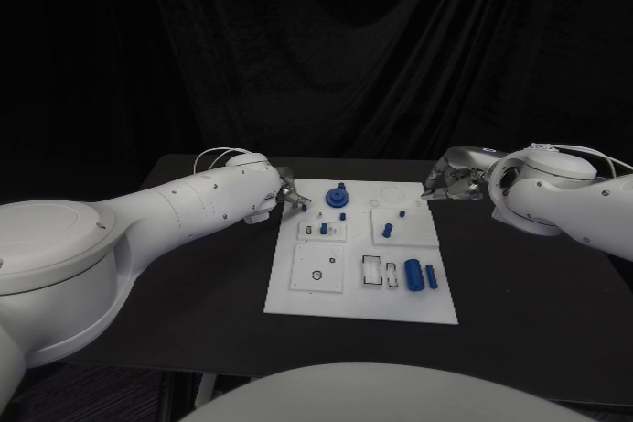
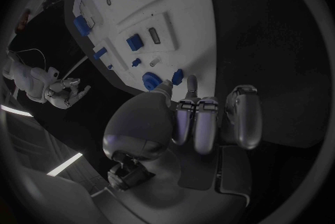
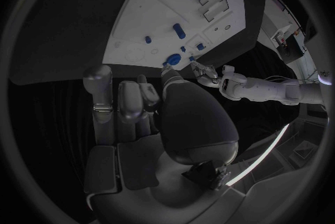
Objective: Assemble the parts on the task board
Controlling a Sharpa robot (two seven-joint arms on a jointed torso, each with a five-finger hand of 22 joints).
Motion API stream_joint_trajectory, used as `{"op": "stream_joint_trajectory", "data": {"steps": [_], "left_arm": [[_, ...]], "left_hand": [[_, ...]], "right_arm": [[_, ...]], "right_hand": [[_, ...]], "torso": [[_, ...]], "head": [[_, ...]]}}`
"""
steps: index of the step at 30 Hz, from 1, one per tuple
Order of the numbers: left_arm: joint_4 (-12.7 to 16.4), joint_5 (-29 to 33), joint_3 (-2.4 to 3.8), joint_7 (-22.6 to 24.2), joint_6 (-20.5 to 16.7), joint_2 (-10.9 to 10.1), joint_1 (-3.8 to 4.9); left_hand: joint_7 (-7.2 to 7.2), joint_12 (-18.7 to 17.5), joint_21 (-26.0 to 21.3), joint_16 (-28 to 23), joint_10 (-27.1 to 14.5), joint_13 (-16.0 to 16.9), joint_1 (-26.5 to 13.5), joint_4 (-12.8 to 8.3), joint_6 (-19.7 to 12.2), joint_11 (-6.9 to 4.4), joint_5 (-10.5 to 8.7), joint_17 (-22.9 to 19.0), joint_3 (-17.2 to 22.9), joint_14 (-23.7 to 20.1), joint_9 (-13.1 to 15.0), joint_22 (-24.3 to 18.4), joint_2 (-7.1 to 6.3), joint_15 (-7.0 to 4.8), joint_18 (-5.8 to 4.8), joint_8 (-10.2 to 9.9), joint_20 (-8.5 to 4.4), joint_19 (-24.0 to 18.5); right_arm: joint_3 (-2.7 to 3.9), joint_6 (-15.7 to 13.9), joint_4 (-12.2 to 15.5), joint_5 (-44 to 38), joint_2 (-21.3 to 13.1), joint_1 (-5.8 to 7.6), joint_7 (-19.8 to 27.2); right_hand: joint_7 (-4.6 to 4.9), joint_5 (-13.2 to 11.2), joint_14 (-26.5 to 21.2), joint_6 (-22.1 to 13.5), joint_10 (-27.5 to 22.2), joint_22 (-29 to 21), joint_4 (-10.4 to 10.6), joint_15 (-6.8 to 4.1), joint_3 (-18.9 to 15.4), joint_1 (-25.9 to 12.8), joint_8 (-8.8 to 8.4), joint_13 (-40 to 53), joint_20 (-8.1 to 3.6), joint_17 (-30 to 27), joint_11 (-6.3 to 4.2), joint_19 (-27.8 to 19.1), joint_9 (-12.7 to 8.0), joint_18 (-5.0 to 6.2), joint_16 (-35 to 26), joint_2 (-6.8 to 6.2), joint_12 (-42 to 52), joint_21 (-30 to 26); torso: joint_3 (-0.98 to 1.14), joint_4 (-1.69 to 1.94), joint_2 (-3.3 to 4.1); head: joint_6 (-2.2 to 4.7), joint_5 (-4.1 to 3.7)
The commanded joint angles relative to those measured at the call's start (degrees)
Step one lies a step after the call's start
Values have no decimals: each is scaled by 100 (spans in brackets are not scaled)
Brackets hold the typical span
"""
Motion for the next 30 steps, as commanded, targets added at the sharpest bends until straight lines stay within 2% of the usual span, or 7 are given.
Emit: {"op": "stream_joint_trajectory", "data": {"steps": [1,13,24,30], "left_arm": [[-16,10,5,184,-18,26,-16],[-37,10,5,212,32,46,-41],[-52,10,5,266,61,54,-53],[-72,10,5,293,68,58,-55]], "left_hand": [[3,20,-18,15,603,1509,47,-29,34,27,21,1507,-2,606,-4,445,-3,33,-18,-37,32,3],[-2,20,-42,15,603,1509,68,-70,86,25,55,1507,32,606,-42,431,8,35,-11,-61,37,-18],[-10,20,-79,15,603,1509,119,-206,157,20,431,1507,196,606,-174,433,30,34,-3,-178,41,-50],[-14,20,-86,15,603,1509,147,-246,158,16,479,1507,260,606,-199,435,44,33,-1,-196,40,-56]], "right_arm": [[4,47,-3,-21,4,-8,-112],[4,67,-19,-21,30,-8,-118],[4,96,-31,-21,45,-9,-127],[4,119,-37,-21,58,-9,-135]], "right_hand": [[3,-43,-47,18,-35,527,29,-4,-22,-26,-39,-8,-5,-8,-2,-33,-9,44,-18,23,-34,-32],[4,-50,-50,18,-41,523,29,-4,-23,-26,-39,-15,-5,-15,-2,-39,-10,47,-28,24,-43,-52],[4,-54,-51,19,-45,519,28,-3,-23,-25,-40,-21,-5,-18,-1,-43,-10,49,-33,25,-50,-68],[5,-56,-54,19,-48,516,27,-3,-22,-24,-40,-25,-4,-23,-1,-47,-11,52,-39,26,-54,-85]], "torso": [[1,0,2],[1,1,2],[2,0,2],[2,4,2]], "head": [[-1,-7],[-1,-15],[-1,-11],[-1,-26]]}}
